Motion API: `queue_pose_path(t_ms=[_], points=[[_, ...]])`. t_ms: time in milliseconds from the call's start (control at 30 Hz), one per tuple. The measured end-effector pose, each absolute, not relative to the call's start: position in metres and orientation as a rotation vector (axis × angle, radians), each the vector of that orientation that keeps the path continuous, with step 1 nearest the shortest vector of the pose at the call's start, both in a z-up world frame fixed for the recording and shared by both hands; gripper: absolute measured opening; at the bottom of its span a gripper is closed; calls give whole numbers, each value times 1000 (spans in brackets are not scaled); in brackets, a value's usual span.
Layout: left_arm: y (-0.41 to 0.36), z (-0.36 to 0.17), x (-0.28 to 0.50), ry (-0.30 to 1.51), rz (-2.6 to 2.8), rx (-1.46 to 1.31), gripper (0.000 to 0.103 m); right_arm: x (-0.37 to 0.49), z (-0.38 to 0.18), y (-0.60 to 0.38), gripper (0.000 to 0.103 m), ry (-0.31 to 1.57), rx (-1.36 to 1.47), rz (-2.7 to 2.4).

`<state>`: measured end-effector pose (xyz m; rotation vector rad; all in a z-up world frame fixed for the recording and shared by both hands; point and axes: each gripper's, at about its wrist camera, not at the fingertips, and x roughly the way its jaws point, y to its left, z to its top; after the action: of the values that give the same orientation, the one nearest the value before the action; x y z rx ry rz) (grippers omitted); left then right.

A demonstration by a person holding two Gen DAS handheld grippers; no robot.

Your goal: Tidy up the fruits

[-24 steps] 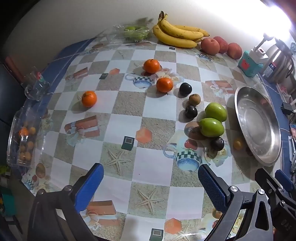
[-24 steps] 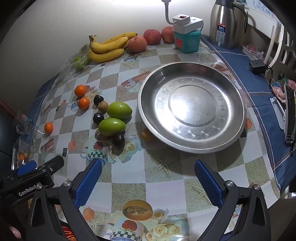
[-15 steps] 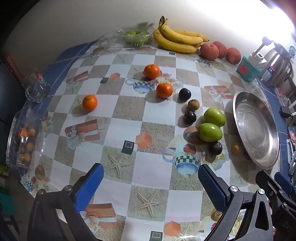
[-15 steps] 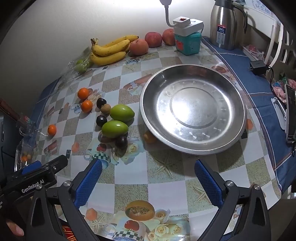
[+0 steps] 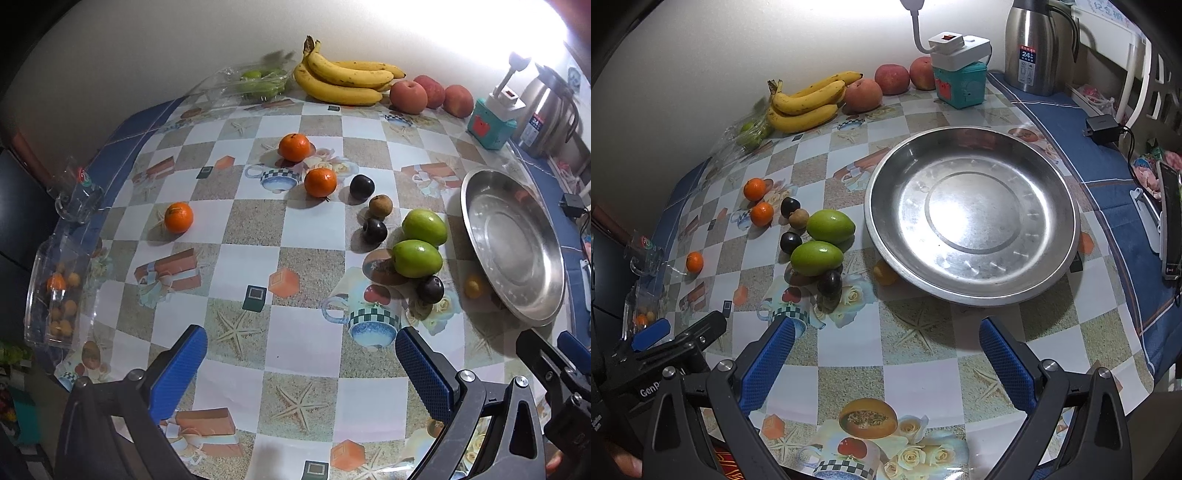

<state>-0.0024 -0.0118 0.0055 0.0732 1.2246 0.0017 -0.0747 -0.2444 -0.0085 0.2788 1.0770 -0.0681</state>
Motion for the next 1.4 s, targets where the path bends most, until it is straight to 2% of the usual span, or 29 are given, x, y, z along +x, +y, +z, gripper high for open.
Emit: queue_pose_path(t_ms=[1400], points=[[-3,-1,0,1246,18,21,103,-73,-13,-246,100,1102,274,-86]])
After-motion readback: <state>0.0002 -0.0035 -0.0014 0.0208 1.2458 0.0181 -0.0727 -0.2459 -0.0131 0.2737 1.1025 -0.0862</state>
